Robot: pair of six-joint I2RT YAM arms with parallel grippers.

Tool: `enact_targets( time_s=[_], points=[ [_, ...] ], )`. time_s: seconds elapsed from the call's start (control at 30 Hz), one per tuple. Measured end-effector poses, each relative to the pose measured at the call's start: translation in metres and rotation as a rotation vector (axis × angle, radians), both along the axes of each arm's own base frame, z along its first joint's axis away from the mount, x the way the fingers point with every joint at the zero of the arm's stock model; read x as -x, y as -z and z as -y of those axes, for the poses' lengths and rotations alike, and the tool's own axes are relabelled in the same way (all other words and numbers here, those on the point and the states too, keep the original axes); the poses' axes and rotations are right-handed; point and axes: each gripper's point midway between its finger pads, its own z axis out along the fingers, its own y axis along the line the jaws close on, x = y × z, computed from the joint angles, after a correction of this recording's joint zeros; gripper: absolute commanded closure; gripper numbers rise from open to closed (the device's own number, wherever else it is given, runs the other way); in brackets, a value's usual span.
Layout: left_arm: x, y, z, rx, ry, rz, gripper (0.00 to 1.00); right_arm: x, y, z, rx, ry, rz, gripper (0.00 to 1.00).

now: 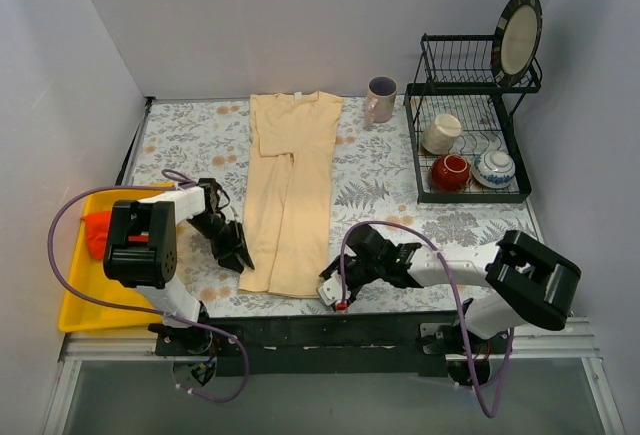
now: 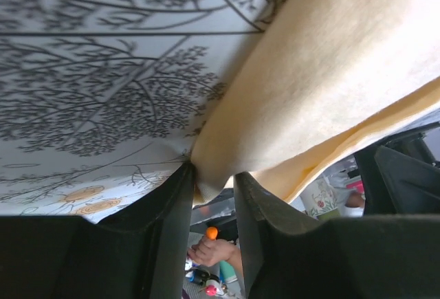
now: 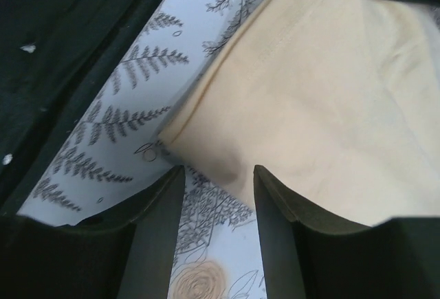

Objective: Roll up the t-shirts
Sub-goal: Roll the T-shirt to the center of the board.

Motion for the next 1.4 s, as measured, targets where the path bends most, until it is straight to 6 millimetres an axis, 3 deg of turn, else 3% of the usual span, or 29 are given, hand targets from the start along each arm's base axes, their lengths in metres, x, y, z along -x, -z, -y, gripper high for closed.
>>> enact_targets(
  time_s=[0.2, 0.6, 0.7, 0.73, 0.83, 0.9, 0.97, 1.0, 1.03, 1.13, 1.17, 1.23, 1.33, 1.4],
  points=[
    [0.002, -0.001, 0.003, 0.002, 0.015, -0.004, 0.7, -0.009, -0.001, -0.023, -0.058, -0.07, 0.072, 0.51],
    [-0.007, -0.004, -0.002, -0.028, 0.021, 0.069, 0.68, 0.016, 0.001, -0.016, -0.06, -0.303, 0.143, 0.55],
    [-0.008, -0.005, -0.002, -0.03, 0.024, 0.083, 0.61, 0.022, 0.003, -0.019, -0.06, -0.323, 0.143, 0.76],
    [-0.009, -0.006, -0.002, -0.029, 0.025, 0.091, 0.6, 0.023, 0.005, -0.021, -0.061, -0.332, 0.143, 0.89],
    [-0.015, -0.014, -0.002, -0.025, 0.036, 0.133, 0.56, 0.024, 0.008, -0.03, -0.061, -0.343, 0.138, 0.99],
    [-0.03, -0.026, 0.001, -0.002, 0.059, 0.185, 0.55, 0.021, 0.008, -0.033, -0.057, -0.332, 0.138, 0.99],
    [-0.056, -0.043, 0.006, 0.041, 0.115, 0.286, 0.47, 0.02, 0.008, -0.03, -0.048, -0.321, 0.145, 0.99],
    [-0.078, -0.058, 0.01, 0.071, 0.165, 0.37, 0.45, 0.021, 0.008, -0.022, -0.038, -0.309, 0.15, 0.99],
    [-0.098, -0.071, 0.013, 0.096, 0.228, 0.459, 0.35, 0.023, 0.007, -0.013, -0.025, -0.301, 0.151, 0.99],
    [-0.136, -0.104, 0.022, 0.177, 0.497, 0.754, 0.33, 0.03, 0.007, 0.017, 0.022, -0.271, 0.133, 0.99],
    [-0.136, -0.11, 0.022, 0.197, 0.624, 0.855, 0.33, 0.034, 0.007, 0.024, 0.034, -0.265, 0.125, 0.99],
    [-0.114, -0.11, 0.021, 0.222, 0.875, 1.015, 0.35, 0.041, 0.008, 0.039, 0.061, -0.254, 0.1, 0.99],
    [-0.048, -0.088, 0.011, 0.211, 1.277, 1.226, 0.38, 0.044, 0.009, 0.051, 0.085, -0.229, 0.088, 0.99],
    [-0.014, -0.066, 0.009, 0.212, 1.454, 1.329, 0.4, 0.045, 0.009, 0.057, 0.09, -0.21, 0.085, 0.99]
  ],
)
